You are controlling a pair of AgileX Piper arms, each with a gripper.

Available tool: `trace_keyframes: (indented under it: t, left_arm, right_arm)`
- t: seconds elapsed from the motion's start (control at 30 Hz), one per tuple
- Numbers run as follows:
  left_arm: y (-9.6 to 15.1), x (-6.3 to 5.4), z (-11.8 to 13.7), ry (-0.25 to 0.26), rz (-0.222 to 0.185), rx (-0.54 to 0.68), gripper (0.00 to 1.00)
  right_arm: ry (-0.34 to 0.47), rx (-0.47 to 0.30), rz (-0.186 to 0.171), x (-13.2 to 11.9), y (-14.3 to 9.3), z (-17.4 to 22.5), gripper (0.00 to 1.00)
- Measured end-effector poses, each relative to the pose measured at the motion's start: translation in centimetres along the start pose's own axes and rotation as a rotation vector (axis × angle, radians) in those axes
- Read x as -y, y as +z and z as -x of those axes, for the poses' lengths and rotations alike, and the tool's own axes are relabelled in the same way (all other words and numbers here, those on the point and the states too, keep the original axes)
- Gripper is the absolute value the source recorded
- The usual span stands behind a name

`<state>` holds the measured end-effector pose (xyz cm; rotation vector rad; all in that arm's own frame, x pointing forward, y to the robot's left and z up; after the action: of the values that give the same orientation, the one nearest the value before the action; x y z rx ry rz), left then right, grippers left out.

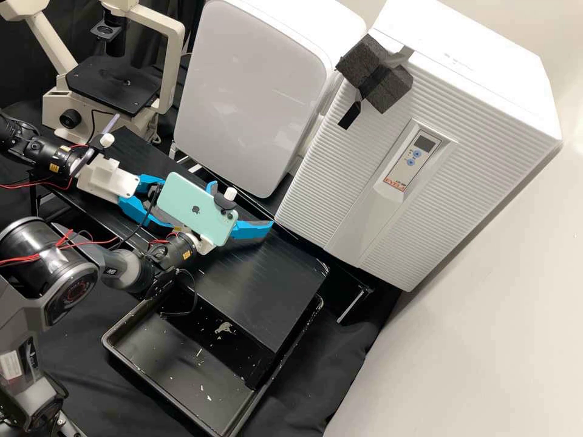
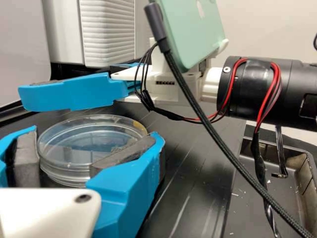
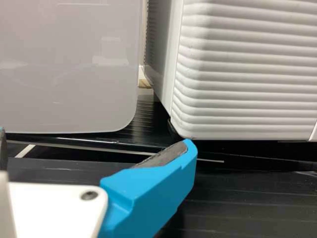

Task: Place the petri dish on the bench

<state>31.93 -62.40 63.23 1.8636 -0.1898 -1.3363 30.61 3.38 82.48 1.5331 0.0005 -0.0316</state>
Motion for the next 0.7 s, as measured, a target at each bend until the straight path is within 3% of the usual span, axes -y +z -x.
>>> trace_keyframes:
  t: [0.7]
  left_arm:
    - [-0.67,0.15,0.46,0.004,0.004,-0.029,1.0]
  right_arm:
    - [0.0,0.0,0.0,0.0,0.0,0.0,1.0]
